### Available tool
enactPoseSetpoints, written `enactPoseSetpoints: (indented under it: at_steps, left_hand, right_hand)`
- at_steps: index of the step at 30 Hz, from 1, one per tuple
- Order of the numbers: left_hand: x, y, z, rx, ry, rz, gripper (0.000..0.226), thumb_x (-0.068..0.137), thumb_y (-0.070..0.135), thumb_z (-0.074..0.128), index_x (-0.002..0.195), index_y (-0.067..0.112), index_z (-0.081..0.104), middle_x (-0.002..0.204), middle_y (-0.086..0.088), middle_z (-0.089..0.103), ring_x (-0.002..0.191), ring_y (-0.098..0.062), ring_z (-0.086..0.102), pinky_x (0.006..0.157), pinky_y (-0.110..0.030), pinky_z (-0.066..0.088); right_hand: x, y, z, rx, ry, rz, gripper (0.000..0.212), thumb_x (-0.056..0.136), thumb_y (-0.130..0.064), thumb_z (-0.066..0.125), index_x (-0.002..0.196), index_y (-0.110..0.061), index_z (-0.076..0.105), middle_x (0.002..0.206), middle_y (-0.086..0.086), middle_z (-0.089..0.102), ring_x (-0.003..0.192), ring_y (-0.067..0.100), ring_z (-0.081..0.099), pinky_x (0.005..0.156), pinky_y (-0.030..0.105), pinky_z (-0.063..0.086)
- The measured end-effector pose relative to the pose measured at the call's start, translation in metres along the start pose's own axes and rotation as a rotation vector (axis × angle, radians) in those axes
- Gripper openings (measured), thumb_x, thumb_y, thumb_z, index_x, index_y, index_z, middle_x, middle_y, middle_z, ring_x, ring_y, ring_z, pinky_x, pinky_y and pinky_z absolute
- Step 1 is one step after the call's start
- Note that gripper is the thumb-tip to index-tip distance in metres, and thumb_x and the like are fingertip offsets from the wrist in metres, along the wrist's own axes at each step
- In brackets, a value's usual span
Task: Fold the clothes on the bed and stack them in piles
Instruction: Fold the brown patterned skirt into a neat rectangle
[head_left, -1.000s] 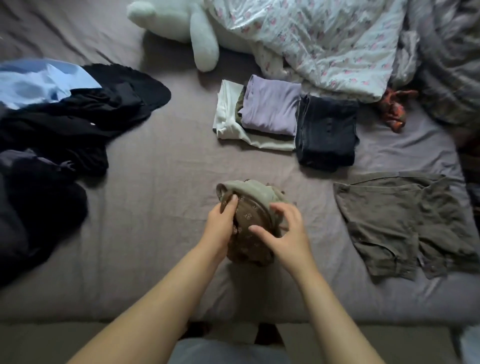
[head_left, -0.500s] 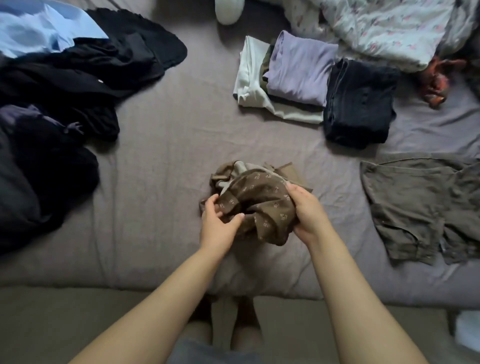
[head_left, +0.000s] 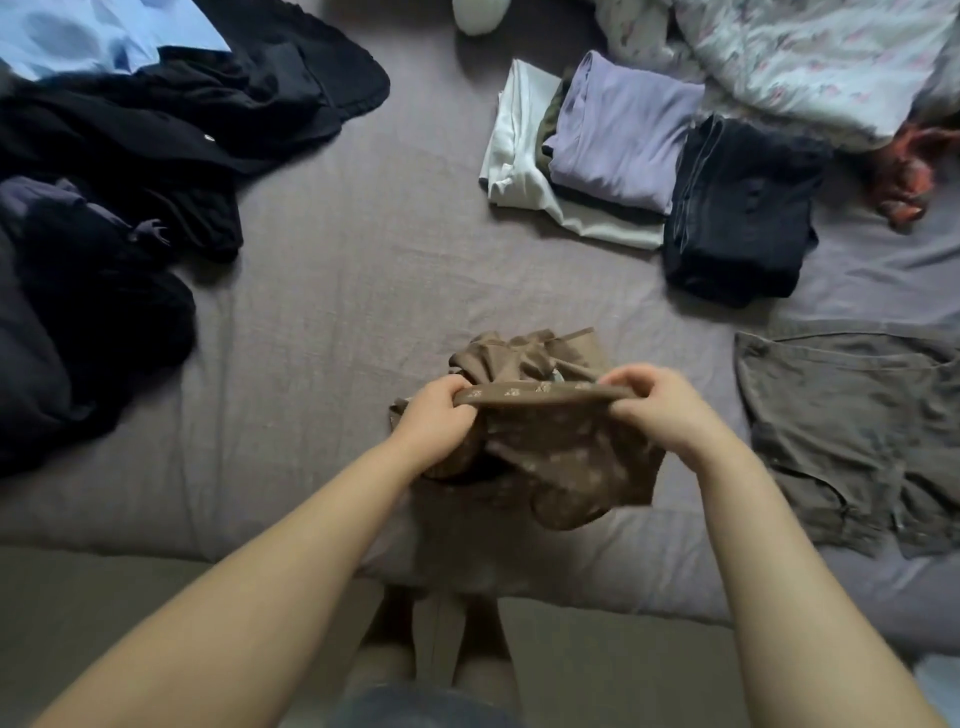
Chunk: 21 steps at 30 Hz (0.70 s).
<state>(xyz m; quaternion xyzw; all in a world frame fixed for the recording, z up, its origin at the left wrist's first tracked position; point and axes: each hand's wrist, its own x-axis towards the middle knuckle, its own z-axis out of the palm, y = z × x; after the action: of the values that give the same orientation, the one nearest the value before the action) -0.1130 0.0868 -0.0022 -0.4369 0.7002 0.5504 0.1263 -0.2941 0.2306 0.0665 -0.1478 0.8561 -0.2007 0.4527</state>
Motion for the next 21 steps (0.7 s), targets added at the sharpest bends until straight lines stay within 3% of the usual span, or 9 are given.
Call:
enactPoseSetpoints:
  at_steps: [2,4,6,8,10,12,14,17,21]
  left_hand:
    - [0.001,0.008,0.000,-0.202,-0.086,-0.047,0.021,0.094,0.010,0.048,0.082,0.019,0.063,0.080,-0.006,0.065,0.081,-0.022,0.061,0.075,-0.033,0.048]
    - [-0.001,0.020,0.002,-0.430,-0.138,-0.161,0.021,0.098,0.021,0.047,0.089,0.016,0.065,0.085,-0.008,0.069,0.081,-0.022,0.064,0.081,-0.035,0.052]
    - [-0.001,0.033,0.002,-0.751,-0.202,-0.335,0.028,0.100,0.031,0.045,0.093,0.014,0.066,0.081,-0.006,0.070,0.075,-0.018,0.067,0.072,-0.028,0.054]
    - [0.006,0.032,0.001,-1.029,-0.223,-0.434,0.036,0.099,0.036,0.043,0.093,0.012,0.069,0.080,-0.006,0.073,0.073,-0.017,0.069,0.069,-0.028,0.053]
    - [0.014,0.015,0.001,-1.132,-0.042,-0.479,0.032,0.097,0.034,0.047,0.089,0.012,0.069,0.078,-0.004,0.073,0.076,-0.019,0.068,0.070,-0.030,0.053]
    - [0.022,-0.008,0.002,-1.004,0.321,-0.559,0.021,0.086,0.032,0.059,0.087,0.012,0.066,0.075,0.000,0.071,0.083,-0.025,0.064,0.073,-0.029,0.051]
    - [0.020,-0.026,0.008,-0.674,0.599,-0.690,0.035,0.081,0.033,0.065,0.108,0.012,0.061,0.107,-0.003,0.063,0.104,-0.029,0.057,0.089,-0.034,0.045]
    - [0.018,-0.037,0.025,-0.327,0.536,-0.643,0.063,0.081,0.038,0.069,0.136,0.018,0.045,0.140,-0.013,0.036,0.126,-0.032,0.043,0.106,-0.037,0.034]
    - [0.029,-0.034,0.046,-0.360,0.288,-0.479,0.094,0.070,0.047,0.079,0.147,0.022,0.030,0.147,-0.009,0.031,0.134,-0.028,0.038,0.112,-0.037,0.032]
  right_hand:
    - [0.018,0.001,0.001,0.010,0.298,-0.069,0.026,0.081,0.001,0.058,0.096,-0.018,0.066,0.090,0.004,0.061,0.085,0.020,0.057,0.069,0.024,0.042]
    - [0.033,-0.004,0.005,-0.015,0.433,-0.166,0.029,0.081,0.000,0.057,0.106,-0.012,0.065,0.104,0.010,0.061,0.094,0.020,0.055,0.076,0.017,0.037]
    - [0.042,-0.011,0.012,-0.046,0.530,-0.223,0.035,0.083,-0.007,0.060,0.118,-0.012,0.060,0.123,0.010,0.053,0.112,0.021,0.051,0.091,0.019,0.035]
    - [0.047,-0.011,0.025,-0.030,0.558,-0.243,0.038,0.085,-0.014,0.062,0.123,-0.014,0.056,0.128,0.008,0.048,0.118,0.020,0.047,0.101,0.028,0.037]
    - [0.049,-0.003,0.045,-0.019,0.455,-0.248,0.032,0.086,-0.020,0.065,0.117,-0.013,0.060,0.121,0.007,0.055,0.112,0.021,0.053,0.098,0.031,0.042]
    - [0.050,0.015,0.070,-0.048,0.228,-0.174,0.031,0.086,-0.025,0.066,0.115,-0.013,0.063,0.117,0.007,0.059,0.107,0.020,0.057,0.094,0.026,0.042]
    - [0.048,0.037,0.097,-0.112,-0.003,-0.038,0.040,0.087,-0.031,0.066,0.123,-0.015,0.059,0.124,0.007,0.058,0.110,0.019,0.056,0.093,0.024,0.040]
    - [0.050,0.059,0.123,-0.079,0.017,0.063,0.053,0.089,-0.037,0.062,0.135,-0.014,0.048,0.134,0.009,0.052,0.120,0.024,0.051,0.100,0.030,0.039]
    - [0.064,0.062,0.134,0.032,0.169,0.269,0.071,0.084,-0.051,0.064,0.140,-0.015,0.040,0.137,0.012,0.042,0.126,0.030,0.046,0.103,0.037,0.037]
